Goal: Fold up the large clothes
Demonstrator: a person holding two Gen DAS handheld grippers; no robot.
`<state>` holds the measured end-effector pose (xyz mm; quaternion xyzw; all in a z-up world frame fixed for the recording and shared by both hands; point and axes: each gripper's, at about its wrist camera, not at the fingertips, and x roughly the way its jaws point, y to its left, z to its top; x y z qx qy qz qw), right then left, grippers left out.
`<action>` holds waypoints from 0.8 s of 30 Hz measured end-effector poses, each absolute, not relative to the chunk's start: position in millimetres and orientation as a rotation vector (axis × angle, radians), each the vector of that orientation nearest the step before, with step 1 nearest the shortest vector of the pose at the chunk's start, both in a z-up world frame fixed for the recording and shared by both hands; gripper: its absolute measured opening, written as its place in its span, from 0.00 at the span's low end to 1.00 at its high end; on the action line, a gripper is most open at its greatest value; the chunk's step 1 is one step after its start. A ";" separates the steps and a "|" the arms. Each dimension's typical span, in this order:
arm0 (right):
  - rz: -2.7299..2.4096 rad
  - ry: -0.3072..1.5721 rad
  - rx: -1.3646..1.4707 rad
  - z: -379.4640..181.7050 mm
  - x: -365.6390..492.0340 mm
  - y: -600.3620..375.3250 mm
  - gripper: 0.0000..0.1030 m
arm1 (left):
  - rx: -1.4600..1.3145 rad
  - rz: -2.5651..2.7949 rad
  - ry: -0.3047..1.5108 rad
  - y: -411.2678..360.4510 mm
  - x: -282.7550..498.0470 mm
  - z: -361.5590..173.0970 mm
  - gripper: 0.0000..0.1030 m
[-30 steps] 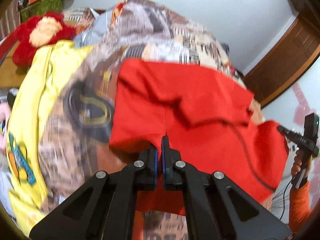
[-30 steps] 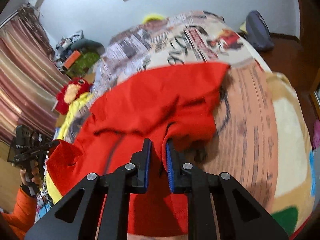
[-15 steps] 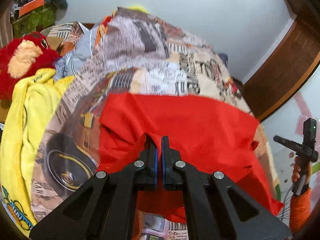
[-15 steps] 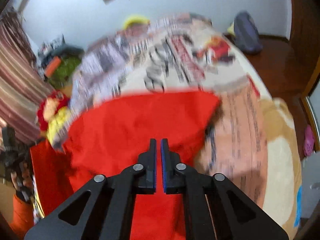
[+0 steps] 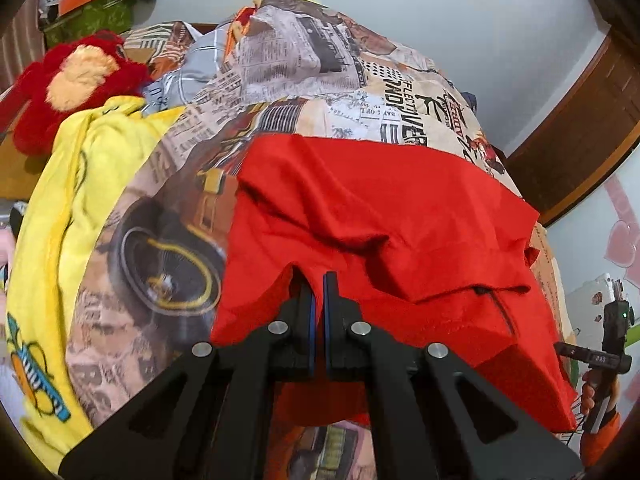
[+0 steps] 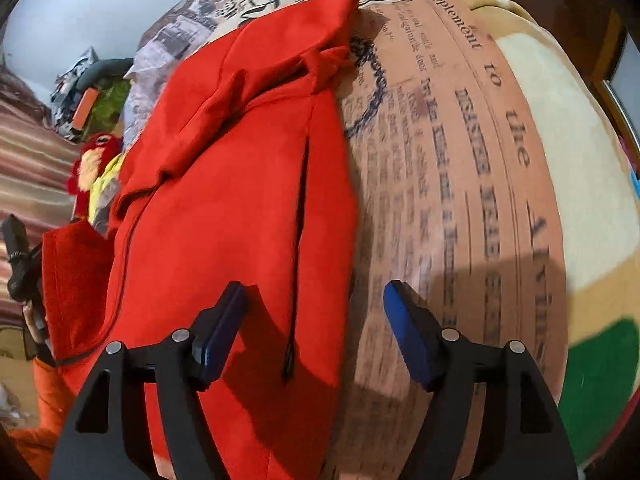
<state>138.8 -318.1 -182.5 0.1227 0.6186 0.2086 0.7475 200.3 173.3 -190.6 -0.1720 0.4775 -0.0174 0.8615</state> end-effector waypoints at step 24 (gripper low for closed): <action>0.570 0.946 0.237 -89.5 251.2 -255.2 0.10 | -0.338 0.014 0.818 189.8 270.1 -132.9 0.02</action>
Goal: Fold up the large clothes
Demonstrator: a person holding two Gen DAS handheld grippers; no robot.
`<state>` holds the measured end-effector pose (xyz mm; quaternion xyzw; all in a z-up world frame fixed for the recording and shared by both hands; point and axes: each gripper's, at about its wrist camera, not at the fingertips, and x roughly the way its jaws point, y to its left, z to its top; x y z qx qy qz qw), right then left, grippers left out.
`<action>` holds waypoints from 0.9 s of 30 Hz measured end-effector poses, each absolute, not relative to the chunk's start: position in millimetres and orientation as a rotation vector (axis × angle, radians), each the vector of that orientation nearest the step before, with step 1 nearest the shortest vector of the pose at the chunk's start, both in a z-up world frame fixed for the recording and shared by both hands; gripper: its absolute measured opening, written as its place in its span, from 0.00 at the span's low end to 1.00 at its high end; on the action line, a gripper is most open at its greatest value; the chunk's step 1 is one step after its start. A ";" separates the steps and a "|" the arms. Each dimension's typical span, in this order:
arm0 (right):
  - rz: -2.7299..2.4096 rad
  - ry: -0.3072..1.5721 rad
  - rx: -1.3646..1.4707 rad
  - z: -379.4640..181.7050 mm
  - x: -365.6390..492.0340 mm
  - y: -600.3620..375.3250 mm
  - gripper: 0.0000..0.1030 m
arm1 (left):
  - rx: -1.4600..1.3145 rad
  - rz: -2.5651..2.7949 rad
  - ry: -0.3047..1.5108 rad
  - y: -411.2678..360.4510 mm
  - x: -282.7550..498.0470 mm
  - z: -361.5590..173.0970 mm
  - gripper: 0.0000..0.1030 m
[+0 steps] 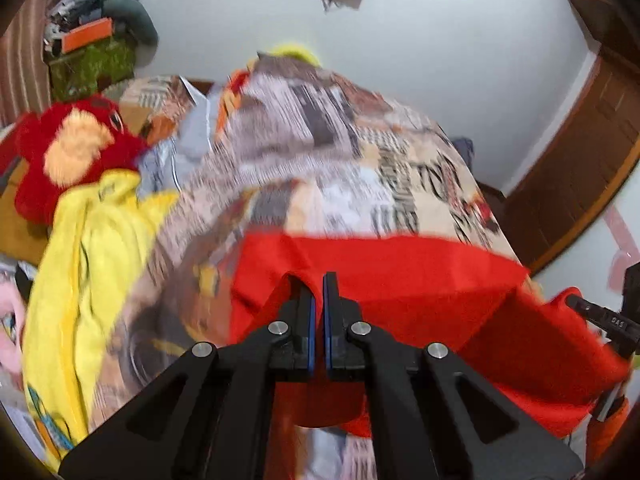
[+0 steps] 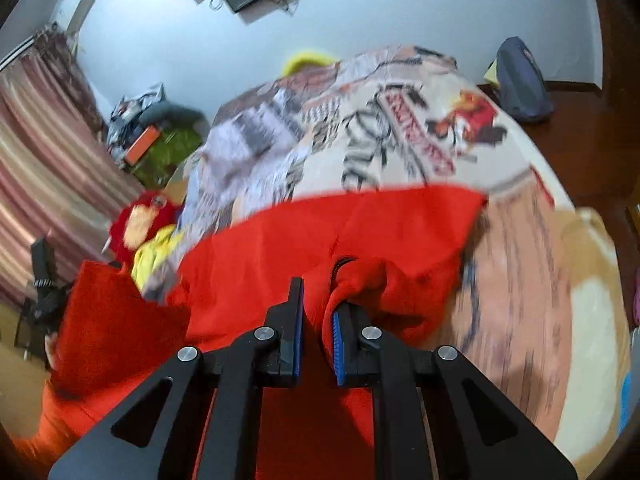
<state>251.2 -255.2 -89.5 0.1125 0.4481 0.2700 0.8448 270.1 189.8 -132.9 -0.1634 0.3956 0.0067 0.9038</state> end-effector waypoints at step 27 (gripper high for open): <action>0.340 1.038 0.424 -125.5 358.8 -303.5 0.24 | -0.046 0.191 1.036 203.4 392.0 -229.9 0.13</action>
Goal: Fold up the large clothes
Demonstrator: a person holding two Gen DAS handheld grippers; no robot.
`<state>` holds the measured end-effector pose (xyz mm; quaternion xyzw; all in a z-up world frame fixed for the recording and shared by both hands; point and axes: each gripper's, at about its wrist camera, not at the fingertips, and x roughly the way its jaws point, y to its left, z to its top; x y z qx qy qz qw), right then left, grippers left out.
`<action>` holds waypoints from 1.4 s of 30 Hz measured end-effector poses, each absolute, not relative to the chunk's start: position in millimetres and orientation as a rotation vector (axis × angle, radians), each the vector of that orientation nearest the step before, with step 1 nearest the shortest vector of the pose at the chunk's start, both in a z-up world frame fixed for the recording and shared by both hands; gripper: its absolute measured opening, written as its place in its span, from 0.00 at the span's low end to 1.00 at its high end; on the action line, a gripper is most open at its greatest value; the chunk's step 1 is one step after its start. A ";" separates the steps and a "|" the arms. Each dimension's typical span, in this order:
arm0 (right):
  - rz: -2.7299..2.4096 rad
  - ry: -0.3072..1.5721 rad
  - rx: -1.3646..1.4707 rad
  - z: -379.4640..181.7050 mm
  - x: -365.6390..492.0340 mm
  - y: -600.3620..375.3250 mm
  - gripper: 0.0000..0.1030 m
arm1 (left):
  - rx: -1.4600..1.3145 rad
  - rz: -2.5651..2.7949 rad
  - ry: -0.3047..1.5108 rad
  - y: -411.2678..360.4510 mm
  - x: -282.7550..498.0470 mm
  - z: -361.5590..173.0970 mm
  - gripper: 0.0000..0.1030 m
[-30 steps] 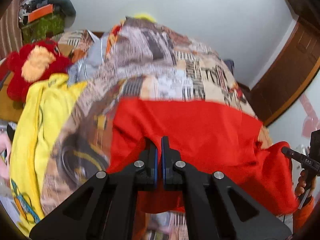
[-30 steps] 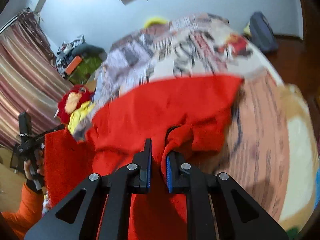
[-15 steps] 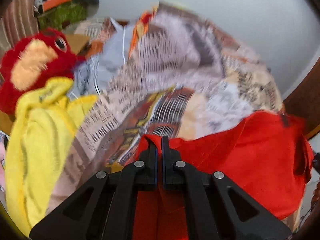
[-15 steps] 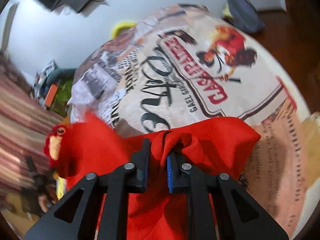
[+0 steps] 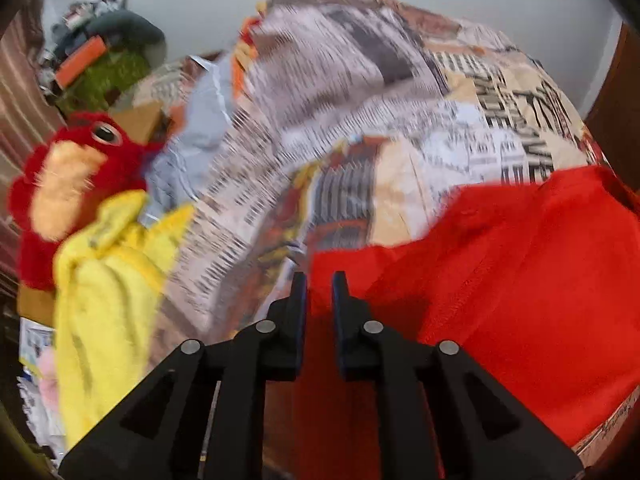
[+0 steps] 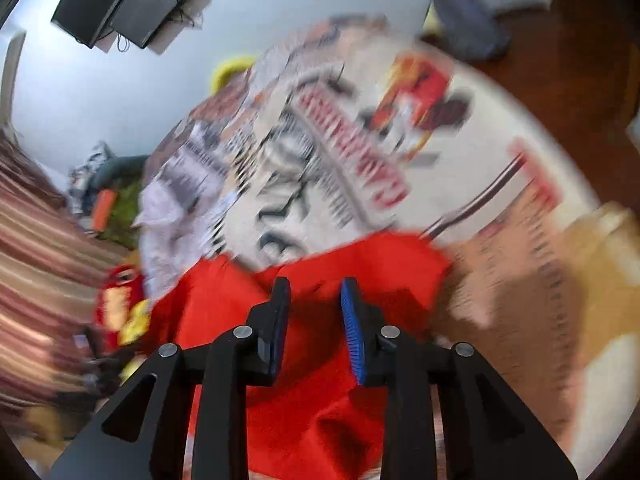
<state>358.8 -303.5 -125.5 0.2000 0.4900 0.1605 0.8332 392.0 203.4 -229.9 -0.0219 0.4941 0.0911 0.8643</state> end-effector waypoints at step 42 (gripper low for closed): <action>0.258 1.161 -0.253 -168.9 225.2 -225.2 0.77 | -0.315 0.080 1.135 168.8 234.7 -253.8 0.78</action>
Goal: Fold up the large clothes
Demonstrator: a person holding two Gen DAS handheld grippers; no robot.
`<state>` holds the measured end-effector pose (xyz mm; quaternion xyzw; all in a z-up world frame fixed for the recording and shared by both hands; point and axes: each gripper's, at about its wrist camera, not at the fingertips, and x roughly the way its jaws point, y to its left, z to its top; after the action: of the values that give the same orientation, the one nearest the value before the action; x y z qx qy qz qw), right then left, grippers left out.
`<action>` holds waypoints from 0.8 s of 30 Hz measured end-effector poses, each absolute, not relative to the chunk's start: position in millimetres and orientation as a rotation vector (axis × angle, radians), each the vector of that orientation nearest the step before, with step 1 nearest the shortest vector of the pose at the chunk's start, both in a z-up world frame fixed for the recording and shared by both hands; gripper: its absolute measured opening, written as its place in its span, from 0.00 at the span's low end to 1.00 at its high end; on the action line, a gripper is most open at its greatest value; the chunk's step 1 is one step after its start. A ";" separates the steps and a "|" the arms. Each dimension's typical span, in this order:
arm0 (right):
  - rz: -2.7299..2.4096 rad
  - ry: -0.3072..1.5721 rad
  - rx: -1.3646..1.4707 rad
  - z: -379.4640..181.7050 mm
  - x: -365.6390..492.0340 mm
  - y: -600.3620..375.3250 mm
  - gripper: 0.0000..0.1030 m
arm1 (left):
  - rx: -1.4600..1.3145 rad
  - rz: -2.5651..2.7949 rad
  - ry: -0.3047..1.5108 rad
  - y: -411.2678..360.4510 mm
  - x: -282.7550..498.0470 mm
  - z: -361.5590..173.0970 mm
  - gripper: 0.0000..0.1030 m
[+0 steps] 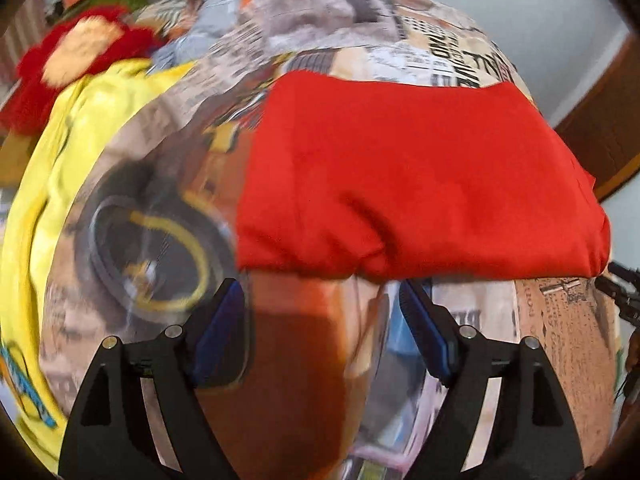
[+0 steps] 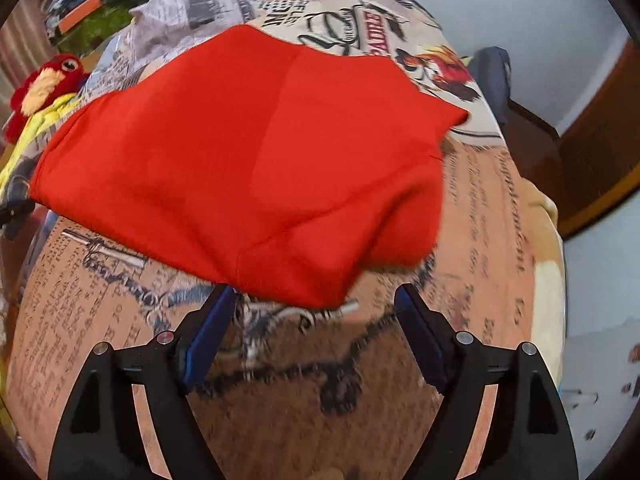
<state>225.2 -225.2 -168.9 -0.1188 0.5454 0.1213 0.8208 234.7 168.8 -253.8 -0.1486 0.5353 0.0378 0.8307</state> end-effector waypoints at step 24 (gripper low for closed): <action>0.350 1.018 -0.315 -138.6 229.4 -167.0 0.77 | -1.078 -0.108 1.010 200.6 278.1 -302.2 0.69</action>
<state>229.4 -167.0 -138.6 -0.1495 0.4827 0.1659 0.8468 278.1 200.6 -302.2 -0.4910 0.4602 -0.0491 0.7381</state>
